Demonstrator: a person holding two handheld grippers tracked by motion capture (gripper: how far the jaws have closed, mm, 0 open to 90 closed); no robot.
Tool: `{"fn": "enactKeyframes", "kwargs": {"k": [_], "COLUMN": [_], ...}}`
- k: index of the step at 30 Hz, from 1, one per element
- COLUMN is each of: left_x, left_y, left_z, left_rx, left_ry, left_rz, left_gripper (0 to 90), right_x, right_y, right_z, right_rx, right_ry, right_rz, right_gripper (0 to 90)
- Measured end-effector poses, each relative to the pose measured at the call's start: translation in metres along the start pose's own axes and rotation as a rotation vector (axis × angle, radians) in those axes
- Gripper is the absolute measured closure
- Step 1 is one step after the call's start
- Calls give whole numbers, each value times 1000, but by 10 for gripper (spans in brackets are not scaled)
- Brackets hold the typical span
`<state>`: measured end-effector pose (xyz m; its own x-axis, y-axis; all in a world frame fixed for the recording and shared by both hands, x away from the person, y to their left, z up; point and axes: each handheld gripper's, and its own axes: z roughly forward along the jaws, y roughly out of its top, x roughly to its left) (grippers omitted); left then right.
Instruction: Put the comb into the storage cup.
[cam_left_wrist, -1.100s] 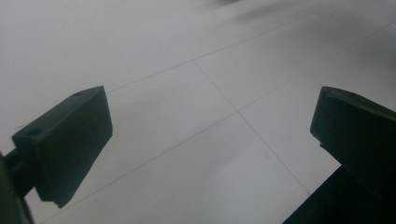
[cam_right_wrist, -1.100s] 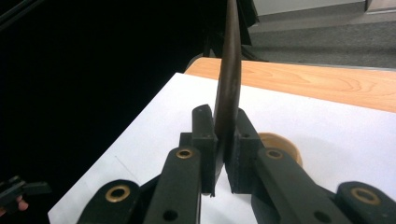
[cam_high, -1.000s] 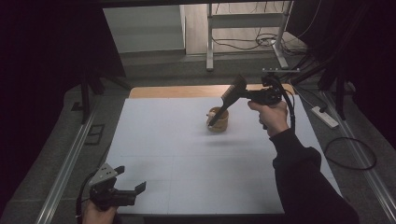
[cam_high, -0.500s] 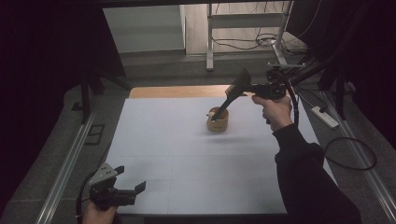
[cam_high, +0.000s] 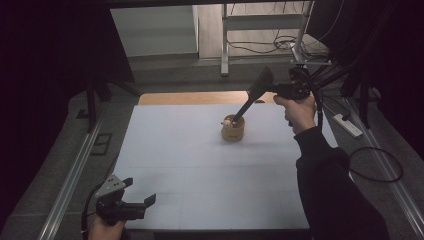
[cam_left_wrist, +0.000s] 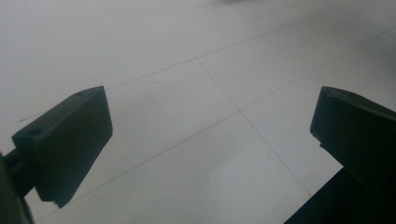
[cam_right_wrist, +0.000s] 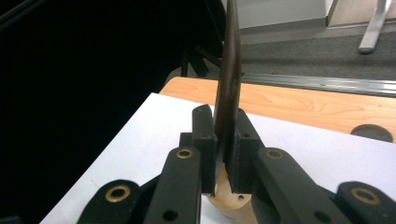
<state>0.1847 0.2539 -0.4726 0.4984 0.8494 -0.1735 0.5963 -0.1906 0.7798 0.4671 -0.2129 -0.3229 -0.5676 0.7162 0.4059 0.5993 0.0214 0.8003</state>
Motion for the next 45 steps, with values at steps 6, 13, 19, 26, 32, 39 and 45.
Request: {"fn": "enactKeyframes", "kwargs": {"k": [6, 13, 19, 26, 32, 39, 45], "left_x": [0, 0, 0, 0, 0, -1, -1], "left_y": [0, 0, 0, 0, 1, 1, 1], "left_z": [0, 0, 0, 0, 1, 2, 1], "left_rx": [2, 3, 6, 6, 12, 17, 15], "left_ry": [0, 1, 4, 3, 6, 6, 13], "left_rz": [-1, -1, -2, -3, 0, 7, 7], "left_gripper": [0, 0, 0, 0, 0, 0, 0], "right_x": [-5, -8, -9, -8, -7, -7, -8], "right_y": [4, 5, 4, 1, -3, -11, -17], "right_z": [2, 7, 14, 21, 27, 37, 46], "right_rx": [-12, -14, -12, -1, 9, 23, 33], "right_ry": [-24, -44, -49, -62, -65, -60, -62], "right_rz": [3, -2, 0, -12, -22, -17, -19], "right_gripper": [836, 836, 836, 835, 836, 835, 835]}}
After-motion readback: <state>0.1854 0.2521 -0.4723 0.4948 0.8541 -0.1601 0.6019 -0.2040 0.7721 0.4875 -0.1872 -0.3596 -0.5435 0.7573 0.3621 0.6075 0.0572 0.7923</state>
